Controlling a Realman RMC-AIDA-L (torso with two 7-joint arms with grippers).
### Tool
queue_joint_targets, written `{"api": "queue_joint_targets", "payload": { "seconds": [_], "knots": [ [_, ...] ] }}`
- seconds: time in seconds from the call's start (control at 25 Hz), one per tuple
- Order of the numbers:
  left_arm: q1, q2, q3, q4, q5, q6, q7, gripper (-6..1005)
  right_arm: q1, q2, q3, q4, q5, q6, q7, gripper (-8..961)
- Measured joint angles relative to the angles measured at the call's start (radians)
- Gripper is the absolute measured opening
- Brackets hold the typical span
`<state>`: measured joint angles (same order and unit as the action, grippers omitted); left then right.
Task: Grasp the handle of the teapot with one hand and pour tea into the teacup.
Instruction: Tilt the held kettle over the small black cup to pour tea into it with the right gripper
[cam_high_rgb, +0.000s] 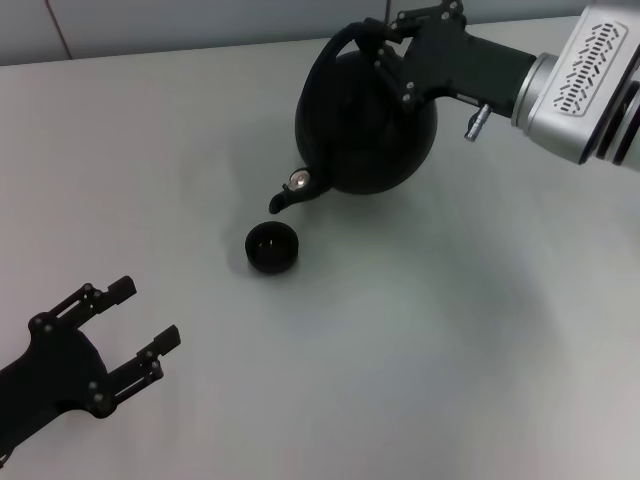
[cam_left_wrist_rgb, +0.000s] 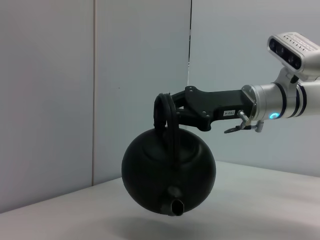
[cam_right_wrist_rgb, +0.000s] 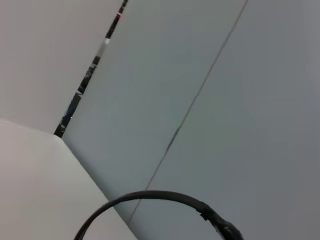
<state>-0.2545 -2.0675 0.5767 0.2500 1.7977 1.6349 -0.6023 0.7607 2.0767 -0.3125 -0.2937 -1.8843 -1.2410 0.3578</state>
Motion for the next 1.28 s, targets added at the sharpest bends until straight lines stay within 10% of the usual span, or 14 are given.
{"api": "queue_joint_targets", "payload": {
  "seconds": [1.28],
  "knots": [
    [0.000,0.003,0.000,0.003,-0.005,0.004,-0.016,736,0.017,0.006,-0.068,-0.014,0.002,-0.026,-0.155,83]
  ]
}}
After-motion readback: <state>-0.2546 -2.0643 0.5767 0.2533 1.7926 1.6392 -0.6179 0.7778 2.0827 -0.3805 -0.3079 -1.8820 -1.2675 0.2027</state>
